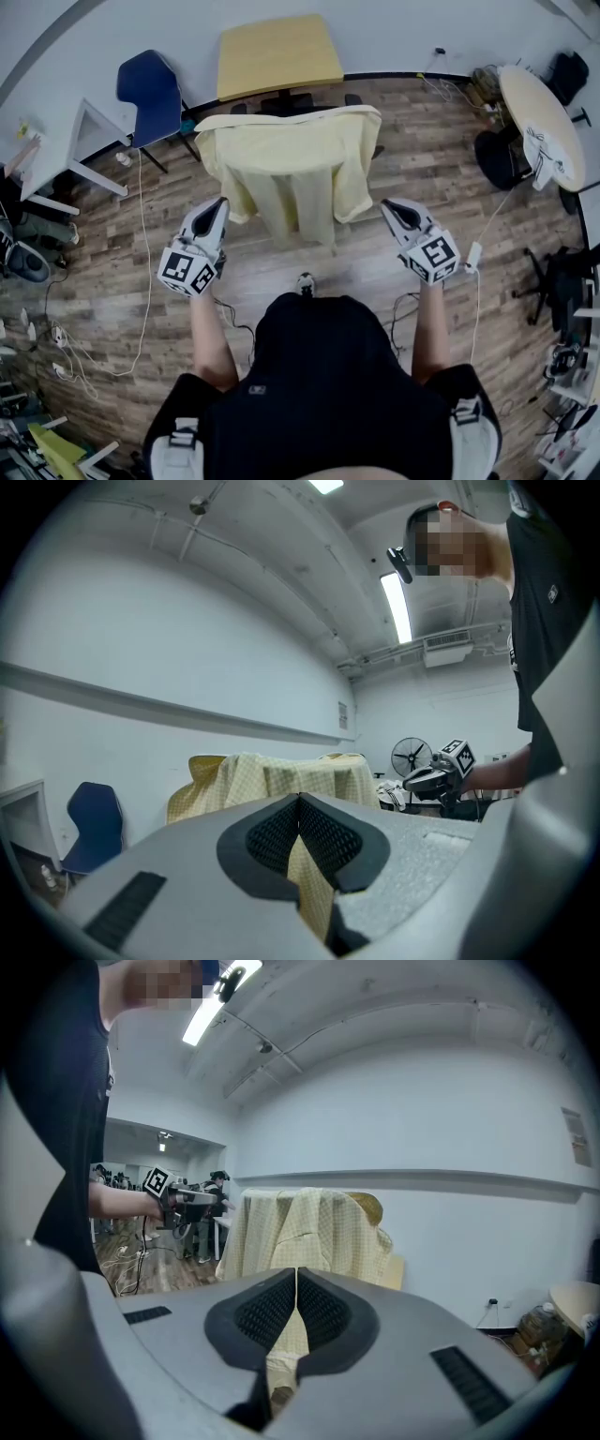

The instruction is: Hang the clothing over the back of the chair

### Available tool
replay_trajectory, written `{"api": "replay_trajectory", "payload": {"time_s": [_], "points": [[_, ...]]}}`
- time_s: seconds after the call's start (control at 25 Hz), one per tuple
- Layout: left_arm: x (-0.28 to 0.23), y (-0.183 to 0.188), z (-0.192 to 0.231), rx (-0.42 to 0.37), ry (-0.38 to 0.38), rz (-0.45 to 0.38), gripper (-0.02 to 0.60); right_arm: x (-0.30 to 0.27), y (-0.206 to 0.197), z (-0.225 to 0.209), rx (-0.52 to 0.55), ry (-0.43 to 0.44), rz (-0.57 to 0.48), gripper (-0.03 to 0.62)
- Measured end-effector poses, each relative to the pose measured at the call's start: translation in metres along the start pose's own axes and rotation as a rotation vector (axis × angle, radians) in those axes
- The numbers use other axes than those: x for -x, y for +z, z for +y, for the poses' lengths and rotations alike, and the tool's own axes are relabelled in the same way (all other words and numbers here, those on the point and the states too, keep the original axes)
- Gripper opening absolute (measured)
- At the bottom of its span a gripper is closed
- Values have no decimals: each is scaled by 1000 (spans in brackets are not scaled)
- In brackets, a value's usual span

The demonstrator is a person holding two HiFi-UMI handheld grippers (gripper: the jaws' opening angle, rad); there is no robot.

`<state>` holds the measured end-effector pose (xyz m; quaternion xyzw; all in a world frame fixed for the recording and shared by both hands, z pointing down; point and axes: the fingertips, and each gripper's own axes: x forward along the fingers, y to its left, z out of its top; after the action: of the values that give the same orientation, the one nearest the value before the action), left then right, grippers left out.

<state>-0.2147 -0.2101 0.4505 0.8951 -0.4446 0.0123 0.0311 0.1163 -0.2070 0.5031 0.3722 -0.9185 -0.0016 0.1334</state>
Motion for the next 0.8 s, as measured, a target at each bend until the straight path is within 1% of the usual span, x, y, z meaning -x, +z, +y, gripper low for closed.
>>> {"api": "replay_trajectory", "payload": {"time_s": [0.24,0.44,0.68,0.8], "points": [[6,-1,-38,-7,10,6,0,21,-11,20,8,50,6,-2],[10,1,-76,-16,0,17,0,46,-22,31,-3,82,16,-2],[26,0,-122,-16,12,29,0,74,-18,47,5,145,-33,-2],[35,-4,-143,-21,20,42,0,88,-25,51,-20,146,3,-2]]}}
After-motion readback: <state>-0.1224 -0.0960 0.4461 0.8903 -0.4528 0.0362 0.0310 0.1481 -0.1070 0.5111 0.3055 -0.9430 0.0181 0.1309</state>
